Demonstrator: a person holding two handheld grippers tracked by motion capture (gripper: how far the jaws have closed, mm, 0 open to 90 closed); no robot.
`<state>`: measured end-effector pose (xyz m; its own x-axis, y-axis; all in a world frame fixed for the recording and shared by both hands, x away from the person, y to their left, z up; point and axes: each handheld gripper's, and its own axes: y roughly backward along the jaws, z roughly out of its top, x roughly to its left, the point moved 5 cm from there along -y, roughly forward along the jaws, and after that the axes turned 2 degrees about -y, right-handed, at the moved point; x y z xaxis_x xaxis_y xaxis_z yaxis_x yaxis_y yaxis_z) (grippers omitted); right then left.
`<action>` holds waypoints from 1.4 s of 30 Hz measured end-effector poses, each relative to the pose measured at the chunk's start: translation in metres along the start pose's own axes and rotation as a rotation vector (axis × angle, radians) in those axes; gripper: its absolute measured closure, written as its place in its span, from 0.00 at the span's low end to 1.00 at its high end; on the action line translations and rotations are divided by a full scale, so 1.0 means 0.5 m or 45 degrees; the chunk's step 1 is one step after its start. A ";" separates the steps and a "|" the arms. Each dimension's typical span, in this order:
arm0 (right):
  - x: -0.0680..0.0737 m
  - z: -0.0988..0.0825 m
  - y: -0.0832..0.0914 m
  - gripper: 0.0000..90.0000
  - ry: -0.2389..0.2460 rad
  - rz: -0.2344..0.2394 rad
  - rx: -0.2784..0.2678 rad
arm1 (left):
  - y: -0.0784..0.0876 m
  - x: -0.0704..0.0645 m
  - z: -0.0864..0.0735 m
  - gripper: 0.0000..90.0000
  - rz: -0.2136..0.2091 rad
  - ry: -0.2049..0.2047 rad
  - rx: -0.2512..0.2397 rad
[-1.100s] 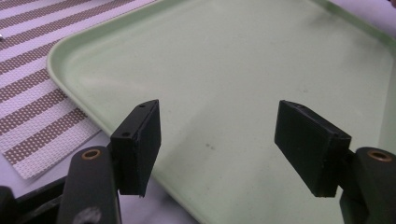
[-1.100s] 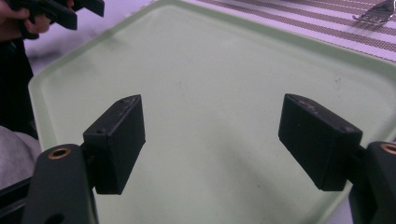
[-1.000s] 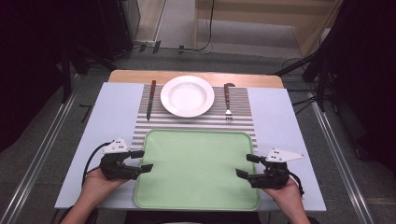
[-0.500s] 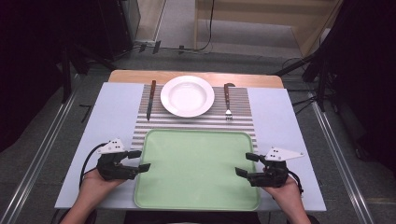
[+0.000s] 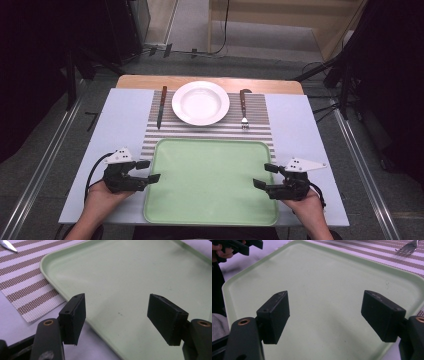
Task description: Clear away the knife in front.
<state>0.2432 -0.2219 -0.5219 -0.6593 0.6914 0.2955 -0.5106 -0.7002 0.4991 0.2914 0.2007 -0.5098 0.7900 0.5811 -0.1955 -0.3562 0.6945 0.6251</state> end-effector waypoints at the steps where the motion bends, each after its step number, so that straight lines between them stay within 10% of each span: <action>1: 0.000 0.000 0.000 0.24 -0.002 0.003 0.000 | -0.001 0.000 0.000 0.35 0.001 -0.002 0.002; 42: -0.006 -0.004 0.001 0.24 -0.036 -0.010 0.002 | -0.008 0.055 0.077 0.35 0.085 0.095 -0.015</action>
<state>0.2439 -0.2247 -0.5242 -0.6397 0.7014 0.3144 -0.5148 -0.6947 0.5024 0.3337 0.1975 -0.4888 0.7251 0.6560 -0.2094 -0.4130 0.6577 0.6300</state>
